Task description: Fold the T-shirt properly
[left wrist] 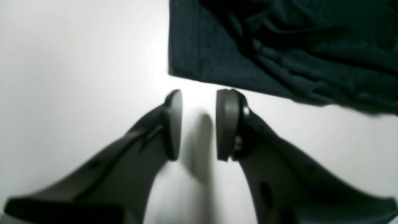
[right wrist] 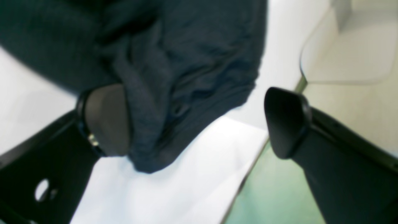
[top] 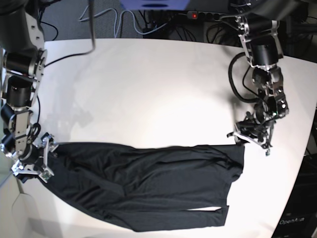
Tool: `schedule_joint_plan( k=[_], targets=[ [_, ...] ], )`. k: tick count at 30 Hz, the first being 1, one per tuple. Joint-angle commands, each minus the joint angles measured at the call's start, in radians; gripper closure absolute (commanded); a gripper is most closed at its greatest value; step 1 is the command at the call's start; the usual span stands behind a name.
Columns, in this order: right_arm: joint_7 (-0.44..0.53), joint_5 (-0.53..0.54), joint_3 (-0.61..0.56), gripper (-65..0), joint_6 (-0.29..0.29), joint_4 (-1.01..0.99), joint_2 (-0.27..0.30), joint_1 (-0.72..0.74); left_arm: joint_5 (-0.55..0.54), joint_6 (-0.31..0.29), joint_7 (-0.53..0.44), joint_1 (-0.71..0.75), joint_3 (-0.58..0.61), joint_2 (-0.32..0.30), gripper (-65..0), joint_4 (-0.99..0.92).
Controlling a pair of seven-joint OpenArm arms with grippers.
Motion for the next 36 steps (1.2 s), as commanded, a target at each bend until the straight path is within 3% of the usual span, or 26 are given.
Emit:
schedule_joint_plan(
  k=[1,7,12,24,27,32,33,36],
  targets=[
    [0.019,0.034,0.016,-63.5,-0.018,0.018,0.019,0.064,-0.010,-0.006,-0.019,-0.013,-0.001,-0.009,-17.5,0.019],
    [0.068,0.061,0.104,-63.5,-0.021,0.020,0.015,0.101,-0.010,-0.006,-0.019,-0.007,-0.001,-0.009,-17.5,0.019],
    [0.162,0.057,0.130,-63.5,-0.165,0.021,0.010,0.093,-0.010,-0.006,-0.019,-0.007,-0.001,-0.006,-17.5,0.019],
    [0.166,0.057,0.133,-62.0,-0.167,0.027,0.011,-0.025,-0.010,-0.006,-0.019,-0.013,-0.001,-0.009,-17.5,0.022],
    [0.168,0.057,0.133,-48.2,-0.167,0.027,-0.005,-0.030,-0.011,-0.006,-0.019,-0.033,-0.001,-0.009,-17.5,0.041],
    [0.160,0.057,0.134,-4.8,-0.167,0.027,-0.033,-0.024,-0.011,0.000,-0.018,-0.047,0.005,-0.003,-17.5,0.148],
    [0.160,0.057,0.134,0.0,-0.167,0.029,-0.044,-0.024,-0.011,0.000,-0.016,-0.049,0.005,-0.001,-17.5,0.168],
    [0.160,0.058,0.134,-1.3,-0.167,0.027,-0.053,-0.024,-0.010,0.001,-0.016,-0.072,0.006,-0.001,-17.5,0.194]
  ],
)
